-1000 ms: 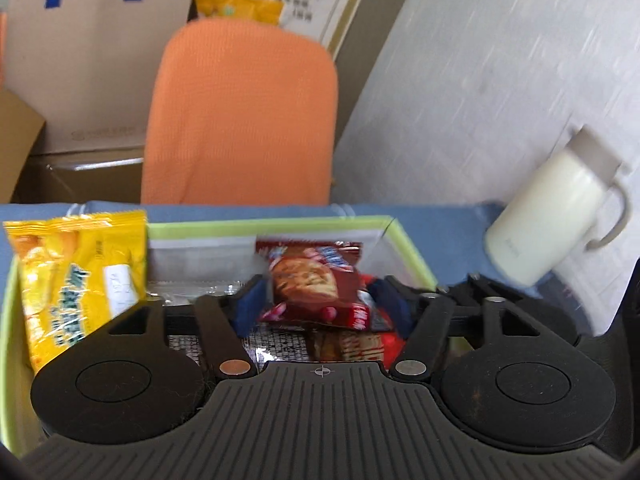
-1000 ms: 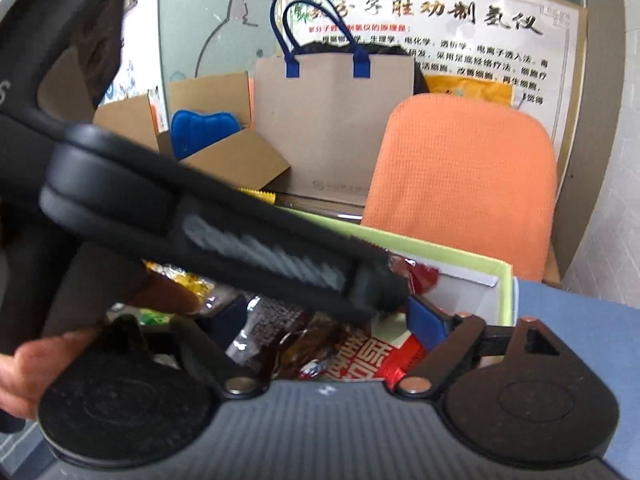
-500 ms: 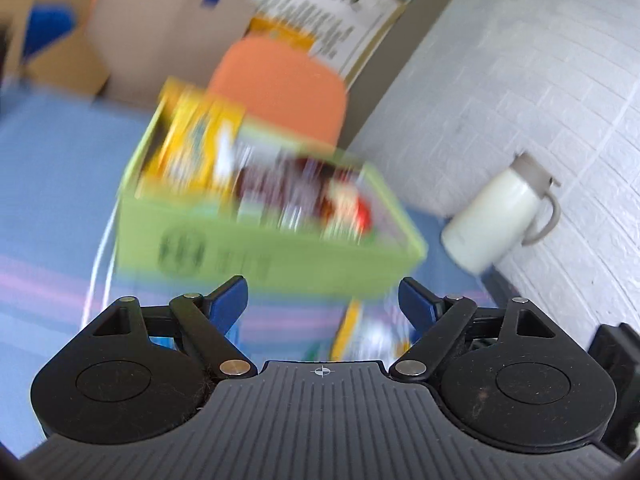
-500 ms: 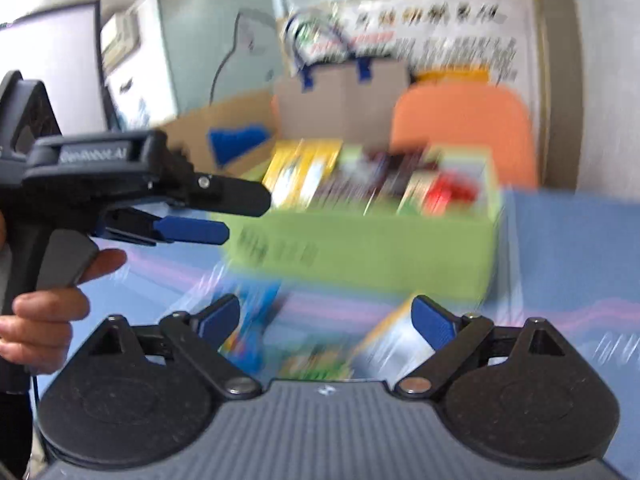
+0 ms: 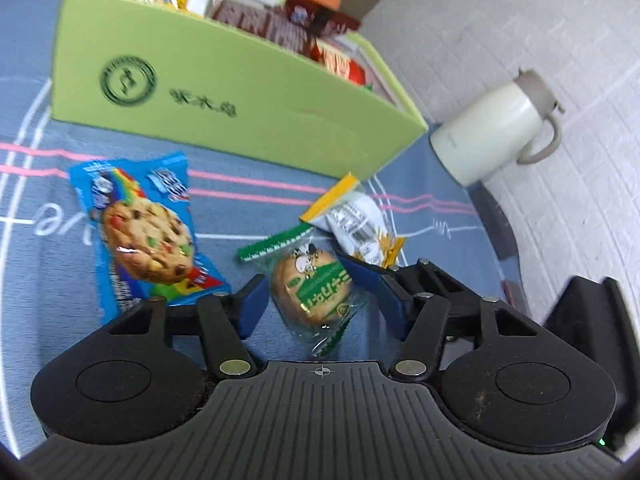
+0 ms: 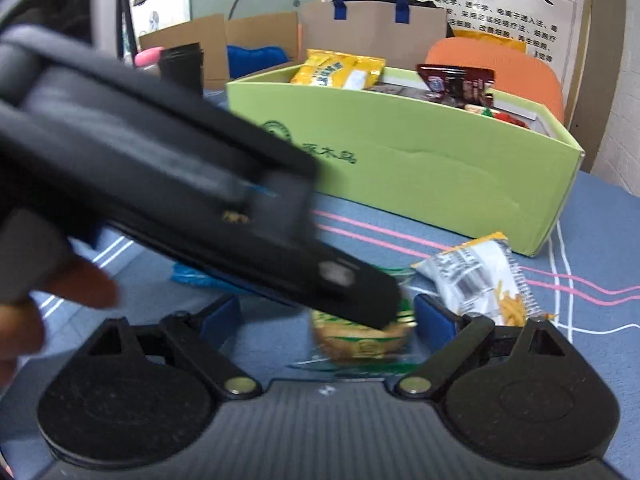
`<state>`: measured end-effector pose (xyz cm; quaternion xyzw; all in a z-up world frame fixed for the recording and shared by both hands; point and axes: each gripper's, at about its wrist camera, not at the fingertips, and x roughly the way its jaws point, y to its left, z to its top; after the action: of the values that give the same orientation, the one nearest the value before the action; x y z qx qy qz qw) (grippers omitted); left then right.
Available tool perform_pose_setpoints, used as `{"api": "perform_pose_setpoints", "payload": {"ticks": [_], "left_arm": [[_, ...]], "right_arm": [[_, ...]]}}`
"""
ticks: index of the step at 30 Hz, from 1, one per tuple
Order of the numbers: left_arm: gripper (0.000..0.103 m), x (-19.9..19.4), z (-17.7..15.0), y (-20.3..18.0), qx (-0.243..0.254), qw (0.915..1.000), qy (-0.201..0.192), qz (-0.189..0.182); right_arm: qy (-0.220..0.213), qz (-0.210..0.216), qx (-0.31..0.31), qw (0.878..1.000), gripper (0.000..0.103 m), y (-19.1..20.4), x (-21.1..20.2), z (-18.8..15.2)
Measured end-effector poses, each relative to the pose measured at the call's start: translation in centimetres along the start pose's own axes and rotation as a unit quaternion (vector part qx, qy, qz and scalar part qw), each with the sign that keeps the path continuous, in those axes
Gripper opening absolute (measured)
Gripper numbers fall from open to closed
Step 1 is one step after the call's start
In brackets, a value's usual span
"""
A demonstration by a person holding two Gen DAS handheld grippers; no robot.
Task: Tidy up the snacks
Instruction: 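Grasp the round biscuit in green-labelled wrapper with the left tool, then lift the biscuit into the green box and open the left tool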
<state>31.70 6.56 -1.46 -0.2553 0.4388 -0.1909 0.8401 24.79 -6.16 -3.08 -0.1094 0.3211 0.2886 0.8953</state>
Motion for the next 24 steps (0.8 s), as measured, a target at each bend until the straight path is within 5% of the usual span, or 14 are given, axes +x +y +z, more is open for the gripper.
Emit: {"api": "perform_pose_setpoints", "payload": {"ticks": [4,13,16,20,24], "left_arm": [[0.025,-0.1,-0.9,-0.4,0.016,0.9996,-0.01,0.021],[0.025,-4.3,-7.5,-2.3,0.062,0.9965,-0.011,0.055],[0.034,-4.5,-8.3,-2.9,0.068,0.9958,-0.015,0.059],[0.067,-4.5,-8.2,-3.7,0.07,0.9937,-0.021,0.085],[0.064,-4.2,-8.5,-4.0,0.081,0.9911,-0.023,0.104]], "right_arm": [[0.0,0.0,0.003,1.0,0.093,0.7,-1.0,-0.8],[-0.013,0.006,0.011,1.0,0.093,5.0,-5.5,-4.6],[-0.02,-0.012,0.016,1.0,0.093,5.6,-5.6,-5.0],[-0.025,-0.023,0.024,0.999,0.093,5.9,-5.7,-5.2],[-0.031,-0.017,0.018,0.999,0.093,5.9,-6.0,-5.6]]}}
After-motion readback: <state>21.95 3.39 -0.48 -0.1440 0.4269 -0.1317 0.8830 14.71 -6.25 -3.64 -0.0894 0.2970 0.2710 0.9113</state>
